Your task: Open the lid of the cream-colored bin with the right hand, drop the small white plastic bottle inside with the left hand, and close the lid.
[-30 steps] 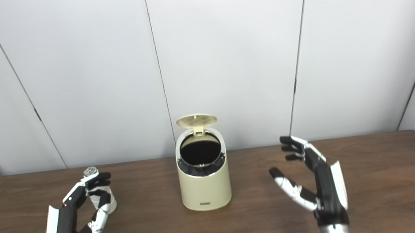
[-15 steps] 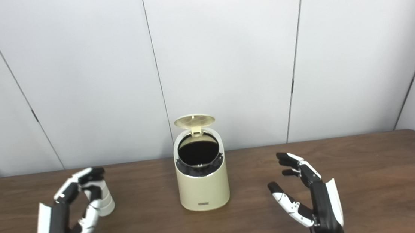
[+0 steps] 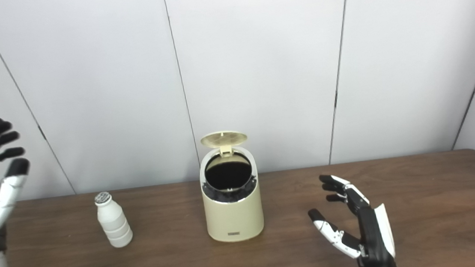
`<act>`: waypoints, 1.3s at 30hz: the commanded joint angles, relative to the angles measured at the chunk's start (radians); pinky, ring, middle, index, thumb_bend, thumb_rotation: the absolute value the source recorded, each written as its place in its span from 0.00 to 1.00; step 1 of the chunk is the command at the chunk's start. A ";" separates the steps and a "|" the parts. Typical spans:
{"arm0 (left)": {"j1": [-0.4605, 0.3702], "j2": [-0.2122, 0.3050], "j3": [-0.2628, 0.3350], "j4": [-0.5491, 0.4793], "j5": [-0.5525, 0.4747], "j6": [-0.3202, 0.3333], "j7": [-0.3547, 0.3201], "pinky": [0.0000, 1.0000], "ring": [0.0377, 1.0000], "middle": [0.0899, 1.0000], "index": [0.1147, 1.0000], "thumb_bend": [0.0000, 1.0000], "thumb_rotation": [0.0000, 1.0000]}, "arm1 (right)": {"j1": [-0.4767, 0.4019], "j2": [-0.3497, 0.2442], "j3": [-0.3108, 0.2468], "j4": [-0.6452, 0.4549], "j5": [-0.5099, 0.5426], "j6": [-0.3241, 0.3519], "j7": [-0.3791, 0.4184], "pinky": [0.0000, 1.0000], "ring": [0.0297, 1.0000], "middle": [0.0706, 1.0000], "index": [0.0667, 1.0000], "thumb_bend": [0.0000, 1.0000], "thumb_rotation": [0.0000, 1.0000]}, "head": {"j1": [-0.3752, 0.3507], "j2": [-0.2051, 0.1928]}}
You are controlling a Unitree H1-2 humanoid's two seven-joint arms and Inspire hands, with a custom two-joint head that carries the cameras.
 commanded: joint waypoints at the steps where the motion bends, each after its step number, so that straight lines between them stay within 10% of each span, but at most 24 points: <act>1: -0.056 0.059 0.047 0.061 -0.015 -0.015 -0.003 0.68 0.76 0.77 0.76 0.72 0.49 | -0.033 -0.018 -0.011 -0.018 0.001 -0.038 -0.006 0.65 0.74 0.76 0.73 0.29 0.38 | -0.001 0.002; 12: -0.049 0.124 0.147 0.348 -0.033 -0.100 -0.012 0.69 0.80 0.82 0.83 0.80 0.57 | -0.044 -0.038 -0.013 0.009 -0.034 -0.055 -0.048 0.63 0.73 0.75 0.73 0.27 0.28 | 0.006 0.003; 39: -0.010 0.068 -0.014 0.532 0.011 -0.166 -0.121 0.87 0.92 0.90 0.87 1.00 0.60 | -0.028 -0.048 -0.030 0.005 -0.062 -0.013 -0.046 0.70 0.76 0.75 0.73 0.28 0.23 | 0.055 0.005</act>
